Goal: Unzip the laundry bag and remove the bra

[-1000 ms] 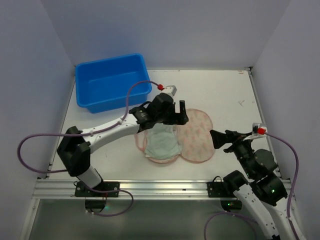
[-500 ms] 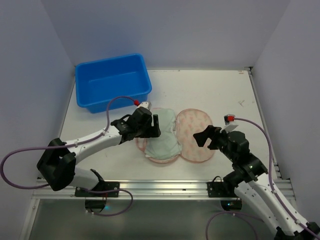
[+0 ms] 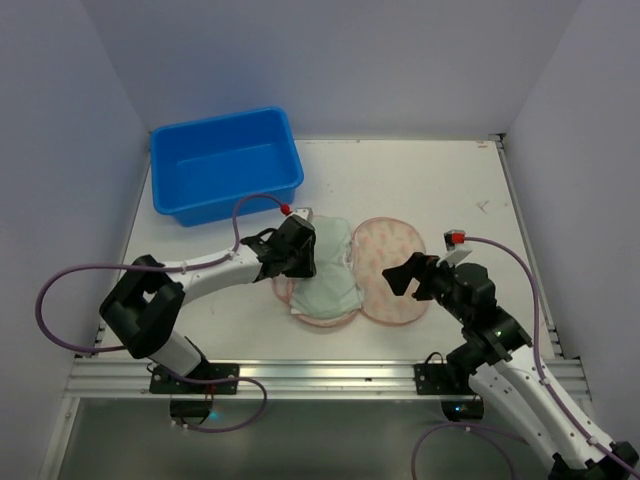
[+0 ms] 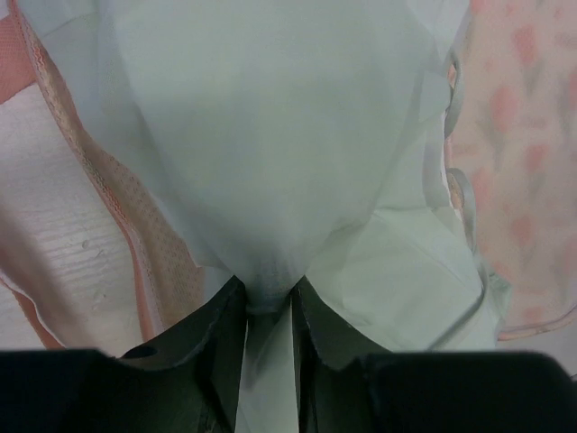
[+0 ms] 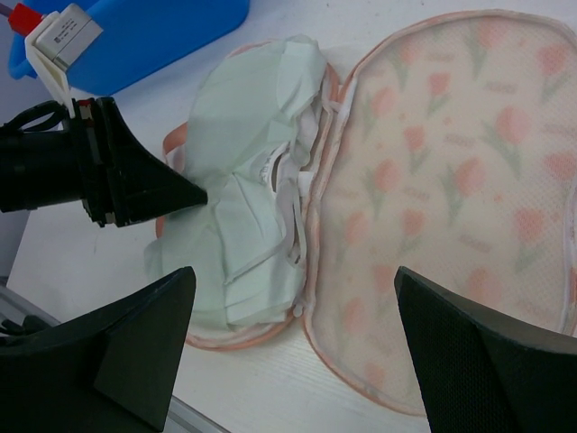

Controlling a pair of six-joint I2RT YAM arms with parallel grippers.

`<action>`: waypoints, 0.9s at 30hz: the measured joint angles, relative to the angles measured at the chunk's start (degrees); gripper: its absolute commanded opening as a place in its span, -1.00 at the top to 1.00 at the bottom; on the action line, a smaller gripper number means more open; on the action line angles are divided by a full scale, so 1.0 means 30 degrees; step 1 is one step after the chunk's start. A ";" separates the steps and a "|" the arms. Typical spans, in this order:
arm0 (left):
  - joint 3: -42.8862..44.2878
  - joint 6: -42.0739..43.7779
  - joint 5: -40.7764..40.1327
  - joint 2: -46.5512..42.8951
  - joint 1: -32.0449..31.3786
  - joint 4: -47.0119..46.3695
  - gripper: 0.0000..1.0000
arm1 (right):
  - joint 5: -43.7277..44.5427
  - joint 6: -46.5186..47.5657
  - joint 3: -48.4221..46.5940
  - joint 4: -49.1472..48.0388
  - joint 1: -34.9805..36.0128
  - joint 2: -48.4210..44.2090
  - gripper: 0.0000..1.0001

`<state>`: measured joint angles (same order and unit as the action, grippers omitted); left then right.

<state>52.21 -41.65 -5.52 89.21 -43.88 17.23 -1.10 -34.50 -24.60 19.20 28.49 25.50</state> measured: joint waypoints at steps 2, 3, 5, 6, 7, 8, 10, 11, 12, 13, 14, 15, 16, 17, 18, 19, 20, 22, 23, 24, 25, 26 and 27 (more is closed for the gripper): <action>0.0109 0.0095 -0.0007 0.0007 0.0000 -0.0015 0.66 | -0.0007 -0.0022 0.0029 -0.0073 0.0000 0.0000 -0.86; 0.0182 0.0146 -0.0007 0.0007 0.0000 -0.0022 0.68 | -0.0015 -0.0022 0.0036 -0.0131 0.0000 0.0000 -0.86; 0.0262 0.0204 -0.0015 -0.0051 0.0000 0.0000 0.75 | -0.0036 -0.0029 0.0036 -0.0168 0.0000 0.0000 -0.86; 0.0277 0.0211 -0.0015 -0.0131 0.0000 0.0015 0.77 | -0.0044 -0.0029 0.0036 -0.0182 0.0000 0.0000 -0.86; 0.0277 0.0233 -0.0015 -0.0240 0.0000 0.0022 0.86 | -0.0044 -0.0029 0.0036 -0.0204 0.0000 0.0000 -0.86; 0.0277 0.0262 -0.0015 -0.0372 0.0000 0.0044 0.95 | -0.0051 -0.0036 0.0036 -0.0233 0.0000 0.0000 -0.86; 0.0277 0.0262 0.0000 -0.0685 0.0000 0.0080 1.00 | -0.0058 -0.0036 0.0036 -0.0270 0.0000 0.0000 -0.86; 0.0277 0.0277 0.0036 -0.0882 0.0000 0.0102 1.00 | -0.0058 -0.0044 0.0036 -0.0270 0.0000 0.0000 -0.86; 0.0284 0.0291 0.0095 -0.1078 0.0000 0.0109 1.00 | -0.0058 -0.0051 0.0036 -0.0270 0.0000 0.0000 -0.86; 0.0291 0.0299 0.0197 -0.1355 0.0000 0.0131 1.00 | -0.0066 -0.0073 0.0036 -0.0270 0.0000 0.0000 -0.86; 0.0328 0.0321 0.0284 -0.1668 0.0000 0.0197 1.00 | -0.0066 -0.0087 0.0036 -0.0270 0.0000 0.0000 -0.86; 0.0415 0.0350 0.0379 -0.1989 0.0000 0.0226 1.00 | -0.0073 -0.0109 0.0036 -0.0270 0.0000 0.0000 -0.86; 0.0561 0.0444 0.0466 -0.2310 0.0000 0.0291 1.00 | -0.0080 -0.0124 0.0036 -0.0270 0.0000 0.0000 -0.86; 0.0758 0.0561 0.0532 -0.2630 0.0000 0.0357 1.00 | -0.0073 -0.0138 0.0036 -0.0270 0.0000 0.0000 -0.86; 0.1064 0.0663 0.0612 -0.2922 0.0000 0.0561 1.00 | -0.0073 -0.0146 0.0036 -0.0270 0.0000 0.0000 -0.86; 0.1421 0.0772 0.0656 -0.3213 0.0000 0.0699 1.00 | -0.0066 -0.0146 0.0036 -0.0270 0.0000 0.0000 -0.86; 0.1741 0.0831 0.0685 -0.3453 0.0000 0.0794 1.00 | -0.0058 -0.0146 0.0036 -0.0262 0.0000 -0.0015 -0.86; 0.2834 0.1122 0.0692 -0.3905 0.0000 0.1275 1.00 | -0.0051 -0.0153 0.0036 -0.0262 0.0000 -0.0051 -0.86; 0.3439 0.1209 0.0678 -0.4109 0.0007 0.1479 1.00 | -0.0051 -0.0153 0.0036 -0.0262 0.0000 -0.0095 -0.86; 0.4080 0.1311 0.0634 -0.4299 0.0029 0.1690 1.00 | -0.0044 -0.0146 0.0036 -0.0255 0.0000 -0.0138 -0.86; 0.4809 0.1435 0.0554 -0.4444 0.0080 0.2004 1.00 | -0.0044 -0.0146 0.0036 -0.0270 0.0000 -0.0168 -0.86; 0.5595 0.1552 0.0437 -0.4539 0.0160 0.2288 1.00 | -0.0044 -0.0146 0.0036 -0.0270 0.0000 -0.0168 -0.86; 0.6433 0.1632 0.0270 -0.4605 0.0357 0.2601 1.00 | -0.0036 -0.0146 0.0036 -0.0240 0.0000 -0.0160 -0.86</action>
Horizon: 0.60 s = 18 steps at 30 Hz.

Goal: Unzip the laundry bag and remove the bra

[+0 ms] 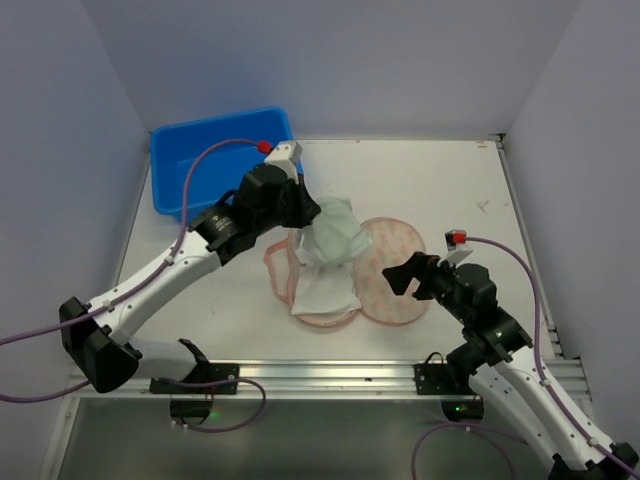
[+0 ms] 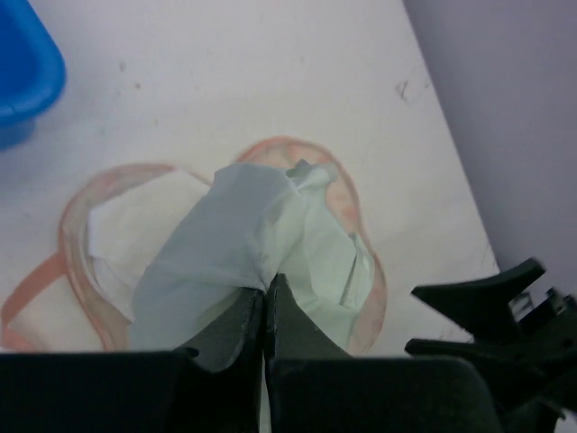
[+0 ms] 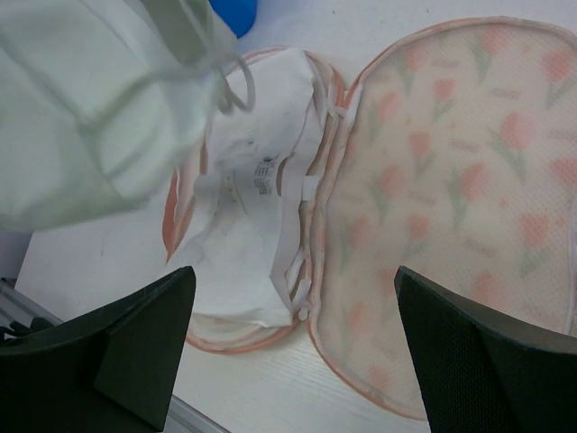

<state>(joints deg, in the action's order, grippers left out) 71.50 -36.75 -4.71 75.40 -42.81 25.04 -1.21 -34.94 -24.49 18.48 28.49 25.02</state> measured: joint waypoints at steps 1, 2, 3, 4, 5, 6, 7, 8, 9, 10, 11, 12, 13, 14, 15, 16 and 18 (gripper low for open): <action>0.0809 0.0066 -0.0153 -0.0015 0.0240 0.0277 1.00 | 0.0000 0.0000 0.0000 0.0007 0.0000 0.0000 -0.86; 0.1617 0.0131 -0.0313 -0.0036 0.0619 0.0415 1.00 | 0.0000 0.0000 0.0000 0.0000 0.0000 -0.0007 -0.86; 0.2390 0.0153 -0.0503 -0.0066 0.1137 0.0517 1.00 | 0.0000 0.0000 -0.0007 0.0000 0.0000 0.0000 -0.86; 0.3111 0.0175 -0.0605 -0.0073 0.1756 0.0663 1.00 | 0.0000 0.0000 -0.0007 0.0000 0.0000 0.0000 -0.86; 0.3810 0.0182 -0.0634 -0.0073 0.2535 0.0838 1.00 | 0.0000 0.0000 -0.0007 0.0000 0.0000 0.0015 -0.86; 0.4415 0.0168 -0.0765 -0.0073 0.3322 0.0925 1.00 | -0.0007 0.0000 -0.0015 0.0000 0.0000 0.0036 -0.86; 0.5013 0.0153 -0.0933 -0.0066 0.4197 0.1107 1.00 | -0.0007 0.0007 -0.0022 0.0000 0.0000 0.0058 -0.86; 0.5413 0.0131 -0.1093 -0.0058 0.4889 0.1129 1.00 | -0.0007 0.0007 -0.0051 0.0015 0.0000 0.0102 -0.86; 0.5821 0.0117 -0.1231 -0.0058 0.5690 0.1129 1.00 | -0.0007 0.0007 -0.0124 0.0015 0.0000 0.0182 -0.86; 0.6193 0.0044 -0.1413 -0.0044 0.6484 0.1115 1.00 | -0.0007 0.0015 -0.0204 0.0015 0.0000 0.0291 -0.86; 0.6492 -0.0102 -0.1647 -0.0007 0.7278 0.1078 1.00 | -0.0007 0.0015 -0.0291 -0.0015 0.0000 0.0401 -0.86; 0.6696 -0.0321 -0.1763 0.0066 0.8058 0.0998 1.00 | -0.0015 0.0022 -0.0364 -0.0036 0.0000 0.0481 -0.86; 0.6827 -0.0583 -0.1909 0.0160 0.8714 0.0889 1.00 | -0.0022 0.0022 -0.0430 -0.0029 0.0000 0.0554 -0.86; 0.6856 -0.0918 -0.2069 0.0299 0.9355 0.0692 1.00 | -0.0029 0.0022 -0.0474 -0.0044 0.0000 0.0634 -0.86; 0.6834 -0.1282 -0.2157 0.0488 1.0018 0.0510 1.00 | -0.0036 0.0029 -0.0546 -0.0044 0.0000 0.0758 -0.86; 0.6776 -0.1749 -0.2215 0.0729 1.0520 0.0284 1.00 | -0.0051 0.0036 -0.0583 -0.0044 0.0000 0.0823 -0.86; 0.6156 -0.2907 -0.2288 0.1209 1.1555 -0.0678 1.00 | -0.0131 0.0066 -0.0678 -0.0051 0.0000 0.1056 -0.86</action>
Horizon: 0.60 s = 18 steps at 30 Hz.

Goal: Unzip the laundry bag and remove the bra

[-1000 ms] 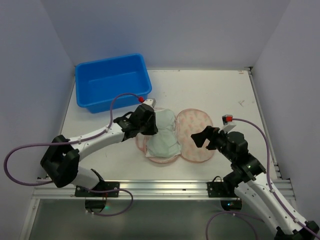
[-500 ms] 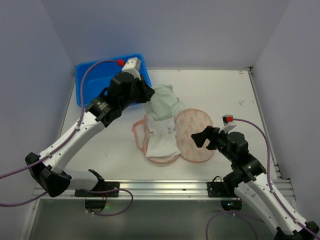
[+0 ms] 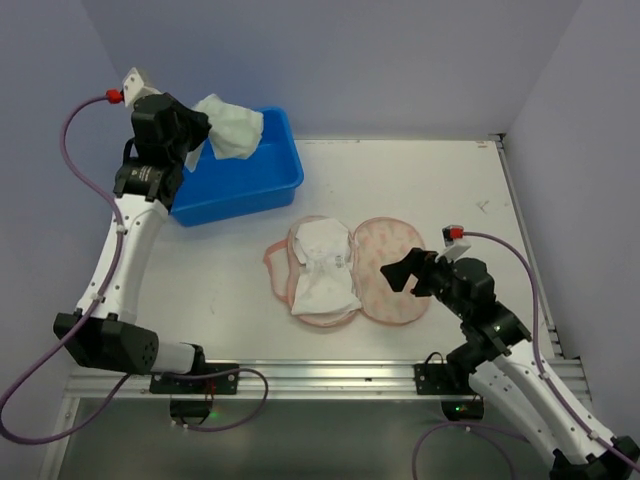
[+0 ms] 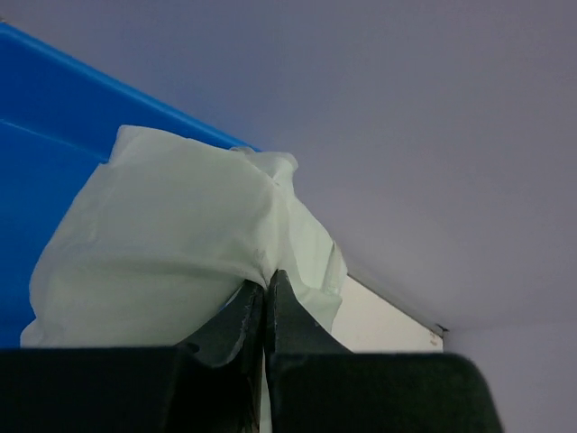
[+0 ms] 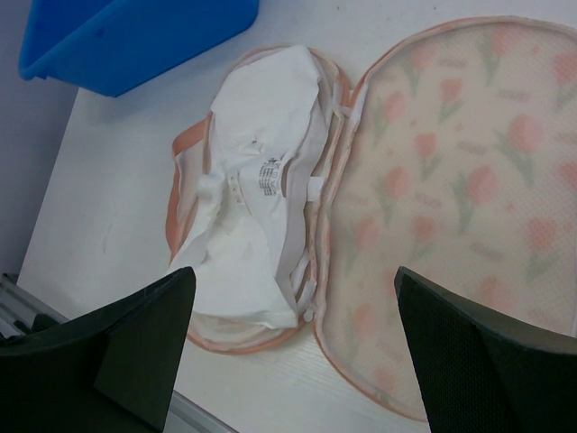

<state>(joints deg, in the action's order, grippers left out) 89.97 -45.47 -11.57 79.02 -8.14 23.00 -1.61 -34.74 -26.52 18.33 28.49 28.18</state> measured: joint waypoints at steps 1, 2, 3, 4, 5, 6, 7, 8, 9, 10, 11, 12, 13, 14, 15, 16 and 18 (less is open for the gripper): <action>-0.0372 -0.0627 -0.0036 0.0284 0.0401 -0.0350 1.00 | -0.0058 0.0029 -0.0029 -0.0015 0.0000 0.0117 -0.86; -0.0801 -0.1180 -0.0160 0.0627 0.0772 -0.0780 1.00 | -0.0175 0.0058 -0.0051 -0.0022 0.0000 0.0240 -0.86; -0.1282 -0.1654 -0.0306 0.0984 0.1056 -0.1253 1.00 | -0.0255 0.0073 -0.0066 -0.0044 0.0000 0.0321 -0.86; -0.1785 -0.2076 -0.0430 0.1370 0.1304 -0.1727 1.00 | -0.0313 0.0087 -0.0073 -0.0066 0.0000 0.0379 -0.86; -0.2142 -0.2302 -0.0525 0.1719 0.1457 -0.2098 1.00 | -0.0321 0.0102 -0.0080 -0.0095 0.0000 0.0452 -0.87; -0.2470 -0.2608 -0.0663 0.2193 0.1603 -0.2463 1.00 | -0.0321 0.0146 -0.0080 -0.0138 0.0000 0.0517 -0.87; -0.2652 -0.2878 -0.0794 0.2710 0.1712 -0.2761 1.00 | -0.0321 0.0197 -0.0080 -0.0153 0.0000 0.0597 -0.87; -0.2783 -0.3075 -0.0947 0.3257 0.1778 -0.3067 1.00 | -0.0328 0.0248 -0.0080 -0.0175 0.0000 0.0648 -0.87; -0.2863 -0.3228 -0.1115 0.3818 0.1843 -0.3424 1.00 | -0.0335 0.0313 -0.0080 -0.0211 0.0000 0.0750 -0.87; -0.3089 -0.3388 -0.1224 0.4299 0.1872 -0.4087 0.95 | -0.0350 0.0386 -0.0080 -0.0255 0.0000 0.0867 -0.87; -0.3359 -0.3519 -0.1224 0.4772 0.1923 -0.4648 0.85 | -0.0350 0.0459 -0.0080 -0.0284 0.0000 0.0984 -0.87; -0.3599 -0.3592 -0.1180 0.5195 0.1945 -0.5166 0.64 | -0.0350 0.0510 -0.0080 -0.0306 0.0000 0.1100 -0.87; -0.3840 -0.3679 -0.1064 0.5683 0.1960 -0.5741 0.54 | -0.0357 0.0576 -0.0080 -0.0350 0.0000 0.1217 -0.88; -0.4014 -0.3752 -0.0838 0.6237 0.1967 -0.6244 0.45 | -0.0364 0.0627 -0.0080 -0.0393 0.0000 0.1341 -0.88; -0.4095 -0.3854 -0.0583 0.6834 0.1974 -0.6608 0.29 | -0.0386 0.0678 -0.0087 -0.0423 0.0000 0.1428 -0.88; -0.4248 -0.4014 -0.0313 0.7431 0.1974 -0.7074 0.21 | -0.0401 0.0750 -0.0087 -0.0437 0.0000 0.1545 -0.88; -0.4634 -0.4204 0.0211 0.8371 0.1974 -0.7614 -0.16 | -0.0466 0.0816 -0.0087 -0.0481 0.0000 0.1690 -0.88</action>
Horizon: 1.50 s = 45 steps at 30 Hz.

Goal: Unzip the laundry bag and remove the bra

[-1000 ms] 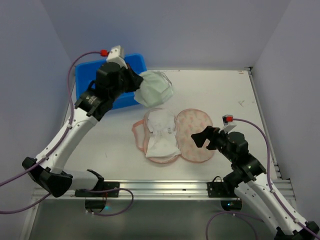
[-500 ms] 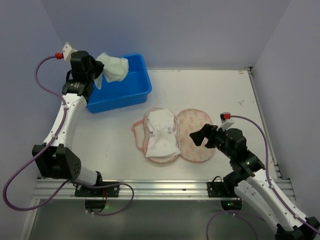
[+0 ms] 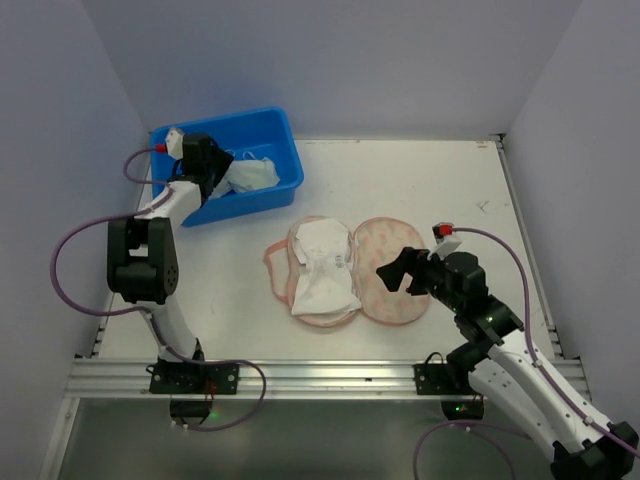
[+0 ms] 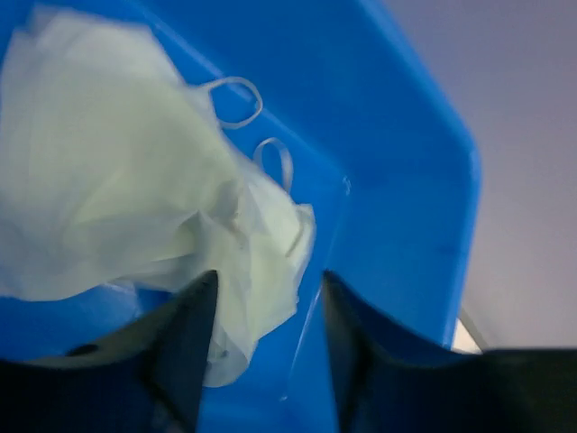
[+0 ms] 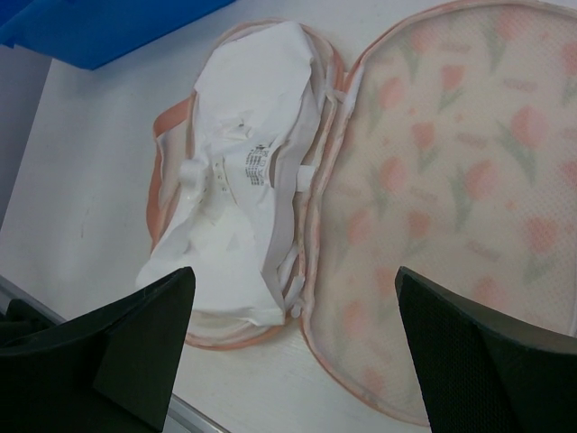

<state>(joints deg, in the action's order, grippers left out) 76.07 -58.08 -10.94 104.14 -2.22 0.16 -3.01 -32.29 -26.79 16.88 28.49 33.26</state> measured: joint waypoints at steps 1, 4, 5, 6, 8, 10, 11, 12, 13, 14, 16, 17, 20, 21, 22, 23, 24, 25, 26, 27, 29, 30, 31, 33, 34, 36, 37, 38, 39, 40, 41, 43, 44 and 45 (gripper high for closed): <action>-0.0255 -0.0007 0.0255 0.0423 0.0000 -0.0204 -0.33 | -0.0066 0.0029 0.0000 -0.0058 0.0000 0.0095 -0.88; -0.0962 -0.0117 0.1209 0.1260 0.0000 -0.0459 -0.86 | -0.0328 0.0095 0.0000 -0.0160 0.0000 0.0226 -0.88; -0.1049 -0.0073 0.1545 0.1333 -0.0022 -0.0393 -0.94 | -0.0364 0.0117 0.0000 -0.0204 0.0000 0.0270 -0.88; -0.1078 0.0073 0.1821 0.1341 -0.0036 -0.0306 -1.00 | -0.0386 0.0131 0.0000 -0.0233 0.0000 0.0270 -0.89; -0.1056 0.0568 0.2171 0.1049 -0.0138 -0.0313 -1.00 | -0.0401 0.0131 0.0000 -0.0240 0.0000 0.0255 -0.88; -0.1035 0.1413 0.2506 0.0313 -0.0357 0.0051 -1.00 | -0.0415 0.0131 0.0000 -0.0313 0.0000 0.0233 -0.89; -0.0947 0.1967 0.2659 -0.0255 -0.0568 0.0452 -1.00 | -0.0423 0.0131 0.0007 -0.0357 0.0000 0.0204 -0.89; -0.0852 0.2528 0.2754 -0.0918 -0.0823 0.0882 -1.00 | -0.0415 0.0131 0.0000 -0.0364 0.0000 0.0153 -0.89; -0.0729 0.3293 0.2863 -0.1668 -0.1202 0.1399 -1.00 | -0.0415 0.0138 0.0000 -0.0364 0.0000 0.0109 -0.89; -0.0619 0.4014 0.3038 -0.2535 -0.1654 0.1821 -1.00 | -0.0408 0.0138 0.0000 -0.0372 0.0000 0.0095 -0.89; -0.0495 0.5326 0.3381 -0.4153 -0.2754 0.2630 -1.00 | -0.0386 0.0138 0.0000 -0.0393 0.0000 -0.0007 -0.89; -0.0503 0.5967 0.3657 -0.5078 -0.3417 0.3016 -1.00 | -0.0364 0.0138 0.0000 -0.0401 0.0000 -0.0007 -0.89; -0.1523 0.7541 0.5238 -0.7650 -0.5209 0.3621 -1.00 | -0.0291 0.0131 0.0000 -0.0415 0.0000 -0.0124 -0.89; -0.2295 0.7912 0.5748 -0.8480 -0.5690 0.3832 -0.97 | -0.0255 0.0117 0.0000 -0.0415 0.0000 -0.0131 -0.89; -0.3111 0.8247 0.6142 -0.9151 -0.6171 0.4189 -0.96 | -0.0219 0.0109 0.0000 -0.0415 0.0000 -0.0131 -0.89; -0.3883 0.8415 0.6295 -0.9646 -0.6710 0.4364 -0.94 | -0.0189 0.0095 0.0007 -0.0423 0.0000 -0.0131 -0.89; -0.4641 0.8641 0.6455 -0.9959 -0.7242 0.4721 -0.89 | -0.0182 0.0058 0.0007 -0.0430 0.0000 -0.0131 -0.89; -0.5158 0.8735 0.6615 -1.0061 -0.7796 0.4998 -0.87 | -0.0182 0.0044 0.0007 -0.0437 0.0000 -0.0131 -0.89; -0.5778 0.8779 0.6754 -1.0040 -0.8531 0.5282 -0.84 | -0.0182 0.0007 0.0007 -0.0459 0.0000 -0.0131 -0.89; -0.6302 0.8816 0.6849 -0.9923 -0.9085 0.5399 -0.80 | -0.0189 -0.0029 0.0007 -0.0481 0.0000 -0.0131 -0.89; -0.7206 0.8874 0.7096 -0.9471 -1.0134 0.5778 -0.75 | -0.0197 -0.0109 0.0007 -0.0495 0.0000 -0.0168 -0.89; -0.7482 0.8888 0.7147 -0.9122 -1.0455 0.5901 -0.70 | -0.0204 -0.0175 0.0015 -0.0495 0.0000 -0.0270 -0.89; -0.7635 0.8896 0.7140 -0.8706 -1.0695 0.5916 -0.67 | -0.0211 -0.0233 0.0029 -0.0495 0.0000 -0.0350 -0.89; -0.7723 0.8903 0.7053 -0.7766 -1.1111 0.5829 -0.61 | -0.0219 -0.0328 0.0058 -0.0488 0.0000 -0.0597 -0.89; -0.7723 0.8925 0.7031 -0.7278 -1.1271 0.5705 -0.60 | -0.0240 -0.0372 0.0066 -0.0488 0.0000 -0.0736 -0.89; -0.7723 0.8932 0.6943 -0.6244 -1.1533 0.5515 -0.52 | -0.0291 -0.0408 0.0080 -0.0474 0.0000 -0.0991 -0.89; -0.7715 0.8947 0.6900 -0.5705 -1.1628 0.5428 -0.50 | -0.0335 -0.0437 0.0080 -0.0466 0.0000 -0.1144 -0.89; -0.7715 0.8947 0.6856 -0.5144 -1.1708 0.5370 -0.47 | -0.0342 -0.0466 0.0080 -0.0474 0.0000 -0.1268 -0.89; -0.7708 0.8939 0.6819 -0.4597 -1.1788 0.5282 -0.47 | -0.0357 -0.0503 0.0080 -0.0474 0.0000 -0.1370 -0.89; -0.7701 0.8939 0.6783 -0.4087 -1.1846 0.5224 -0.45 | -0.0364 -0.0532 0.0087 -0.0444 0.0000 -0.1443 -0.89; -0.7672 0.8939 0.6761 -0.3636 -1.1919 0.5187 -0.40 | -0.0364 -0.0554 0.0095 -0.0430 0.0000 -0.1508 -0.89; -0.7599 0.8888 0.6768 -0.2943 -1.2036 0.5071 -0.32 | -0.0364 -0.0597 0.0109 -0.0408 0.0000 -0.1639 -0.89; -0.7526 0.8867 0.6776 -0.2667 -1.2116 0.4991 -0.17 | -0.0372 -0.0605 0.0109 -0.0408 0.0000 -0.1654 -0.89; -0.7461 0.8786 0.6790 -0.2477 -1.2211 0.4896 -0.04 | -0.0372 -0.0605 0.0109 -0.0401 0.0000 -0.1639 -0.89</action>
<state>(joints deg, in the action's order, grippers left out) 53.69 -31.73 9.43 96.71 -38.85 14.85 -4.12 -34.11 -26.46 15.68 28.49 28.34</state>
